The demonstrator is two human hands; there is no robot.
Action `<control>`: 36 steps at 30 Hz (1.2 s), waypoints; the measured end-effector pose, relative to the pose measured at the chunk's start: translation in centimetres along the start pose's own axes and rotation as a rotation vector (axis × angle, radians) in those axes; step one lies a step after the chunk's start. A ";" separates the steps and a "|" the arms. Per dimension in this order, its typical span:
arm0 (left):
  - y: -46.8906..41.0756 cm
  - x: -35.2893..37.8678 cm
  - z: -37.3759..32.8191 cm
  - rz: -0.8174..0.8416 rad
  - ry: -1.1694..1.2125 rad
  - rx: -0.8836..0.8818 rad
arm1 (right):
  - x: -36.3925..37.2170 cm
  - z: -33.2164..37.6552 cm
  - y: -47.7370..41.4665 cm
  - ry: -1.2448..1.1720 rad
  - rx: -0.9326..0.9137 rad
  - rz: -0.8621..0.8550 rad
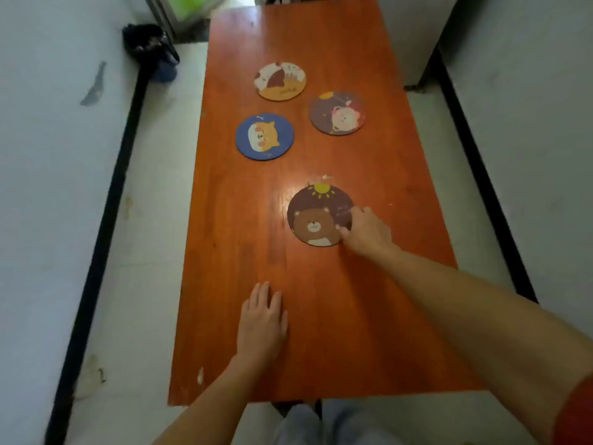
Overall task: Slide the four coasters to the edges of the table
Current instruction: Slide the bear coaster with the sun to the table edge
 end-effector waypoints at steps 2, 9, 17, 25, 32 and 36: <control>0.2 1.2 0.5 -0.057 0.045 -0.054 | -0.3 -0.1 -1.6 -0.060 0.079 -0.036; 0.4 3.5 0.3 -0.173 0.013 -0.003 | -0.1 -1.5 -3.3 -0.134 0.340 -0.092; -0.2 3.5 0.6 -0.166 0.042 -0.004 | 3.4 -2.6 -1.9 -0.881 0.413 -0.153; -0.2 3.0 0.5 -0.229 0.041 0.015 | 6.6 -4.7 7.7 -1.010 0.443 0.103; -0.2 2.8 0.6 -0.295 0.103 0.036 | 9.9 -8.3 15.8 -0.842 0.393 0.120; 0.0 2.8 0.7 -0.306 0.145 0.051 | 10.7 -8.9 17.2 -0.796 0.356 0.061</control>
Point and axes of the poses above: each hand's wrist, its own y-axis away from the middle knuckle, its own x-axis out of the palm, z = x × y, the point moved 9 cm from there along -y, towards the middle knuckle, and after that the axes turned 10 degrees about -y, right-handed, at the moved point
